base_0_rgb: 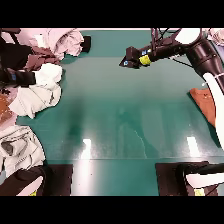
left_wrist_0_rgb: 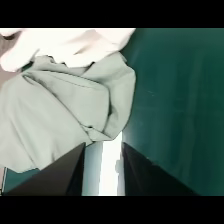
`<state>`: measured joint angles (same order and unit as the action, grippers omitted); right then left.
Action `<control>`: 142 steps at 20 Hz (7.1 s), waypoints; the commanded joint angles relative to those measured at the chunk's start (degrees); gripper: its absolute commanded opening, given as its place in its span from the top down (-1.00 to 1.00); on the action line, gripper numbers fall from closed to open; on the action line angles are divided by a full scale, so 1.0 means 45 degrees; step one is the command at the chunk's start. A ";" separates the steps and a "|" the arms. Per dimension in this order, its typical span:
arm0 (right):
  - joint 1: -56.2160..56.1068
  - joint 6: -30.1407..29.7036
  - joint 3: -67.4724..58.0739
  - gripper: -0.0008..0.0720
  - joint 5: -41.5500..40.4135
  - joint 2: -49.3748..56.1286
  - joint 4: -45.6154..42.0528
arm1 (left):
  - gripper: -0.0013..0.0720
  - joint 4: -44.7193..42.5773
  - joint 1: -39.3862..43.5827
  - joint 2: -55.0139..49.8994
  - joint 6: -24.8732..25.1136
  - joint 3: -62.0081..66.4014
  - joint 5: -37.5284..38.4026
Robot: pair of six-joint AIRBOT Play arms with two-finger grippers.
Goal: Fold the shirts.
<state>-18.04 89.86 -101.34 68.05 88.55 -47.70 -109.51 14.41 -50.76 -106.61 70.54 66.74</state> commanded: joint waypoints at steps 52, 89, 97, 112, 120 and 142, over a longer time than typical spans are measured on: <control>0.2599 -0.2647 -0.0024 0.26 -0.0306 0.0097 0.0277 | 0.91 0.6742 -0.2788 -0.0680 0.0549 0.1651 -0.2215; 0.7174 -0.1724 0.8704 -0.11 0.3245 -0.6795 -0.3978 | -1.00 1.0632 0.4158 -0.7130 0.6659 0.4925 -0.2220; 0.8655 -0.1311 1.1929 -0.13 0.3347 -0.9792 -0.3721 | -1.00 0.8340 0.6271 -1.0404 0.8646 0.6756 -0.2176; 0.7626 -0.1069 1.3454 -0.14 0.3347 -1.0618 -0.3327 | -1.00 0.3716 0.5649 -1.2429 0.4697 0.7528 -0.3410; 0.7626 -0.1064 1.3454 -0.13 0.3517 -1.0618 -0.3327 | -0.39 0.7912 0.5663 -1.2551 0.6164 0.7509 -0.3536; 0.1846 -0.1399 1.6587 -0.13 -0.3808 -0.7023 -0.3395 | 0.90 -0.2618 0.5659 -0.9860 -0.1933 0.8087 0.2550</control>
<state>-4.75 81.95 -26.81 55.55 53.56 -62.43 -117.64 39.90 -96.84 -112.99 108.25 73.23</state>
